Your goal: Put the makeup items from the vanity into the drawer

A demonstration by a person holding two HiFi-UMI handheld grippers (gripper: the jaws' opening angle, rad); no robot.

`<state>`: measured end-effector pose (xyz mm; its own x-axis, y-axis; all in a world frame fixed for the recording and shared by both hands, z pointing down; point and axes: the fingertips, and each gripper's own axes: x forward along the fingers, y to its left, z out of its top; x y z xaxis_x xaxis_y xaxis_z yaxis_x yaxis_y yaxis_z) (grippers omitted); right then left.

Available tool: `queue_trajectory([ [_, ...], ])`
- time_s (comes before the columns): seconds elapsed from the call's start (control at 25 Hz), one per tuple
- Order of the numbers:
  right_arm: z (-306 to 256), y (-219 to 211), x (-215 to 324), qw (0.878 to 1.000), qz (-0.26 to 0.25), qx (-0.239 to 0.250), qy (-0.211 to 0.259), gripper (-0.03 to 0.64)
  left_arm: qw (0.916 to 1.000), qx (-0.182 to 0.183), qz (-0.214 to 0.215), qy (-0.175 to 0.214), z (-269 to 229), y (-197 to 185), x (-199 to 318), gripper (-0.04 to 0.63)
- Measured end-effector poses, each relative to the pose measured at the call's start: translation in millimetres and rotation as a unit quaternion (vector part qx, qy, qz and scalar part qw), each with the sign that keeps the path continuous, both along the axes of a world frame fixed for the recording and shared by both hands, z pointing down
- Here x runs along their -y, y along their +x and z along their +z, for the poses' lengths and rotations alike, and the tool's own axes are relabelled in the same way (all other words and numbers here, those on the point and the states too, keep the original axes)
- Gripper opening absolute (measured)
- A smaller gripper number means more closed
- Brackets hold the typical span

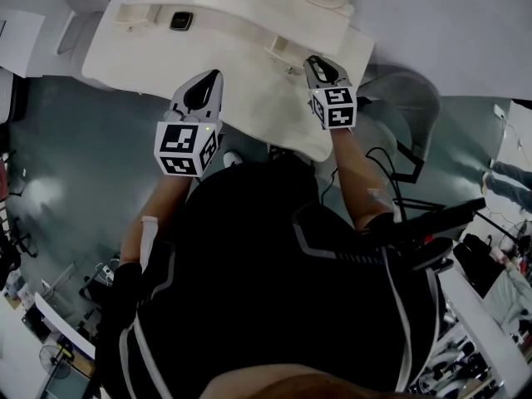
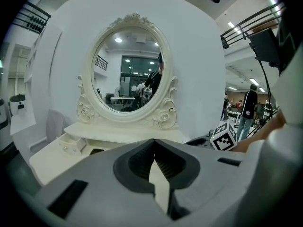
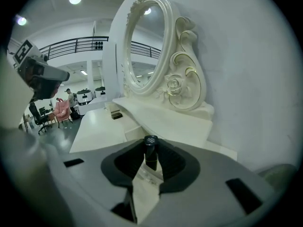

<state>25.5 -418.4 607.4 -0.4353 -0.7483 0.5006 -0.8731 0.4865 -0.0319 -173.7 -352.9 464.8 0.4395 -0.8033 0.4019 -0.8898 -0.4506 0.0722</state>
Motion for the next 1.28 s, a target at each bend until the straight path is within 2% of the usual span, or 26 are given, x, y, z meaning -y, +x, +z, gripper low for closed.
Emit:
queue_trajectory([
  [0.44,16.7,2.4,-1.2,1.000,0.005,-0.010,-0.018,0.095,1.0000,0.002,-0.005,-0.003,-0.2,-5.1,-6.2,0.005],
  [1.16,18.9,4.8,-2.1,1.000,0.005,-0.008,-0.014,0.097,1.0000,0.007,-0.005,-0.003,-0.8,-6.3,-5.8,0.005],
  [1.28,17.4,4.7,-2.8,1.000,0.001,-0.013,-0.015,0.113,1.0000,0.006,-0.003,0.000,-3.0,-5.6,-5.0,0.003],
])
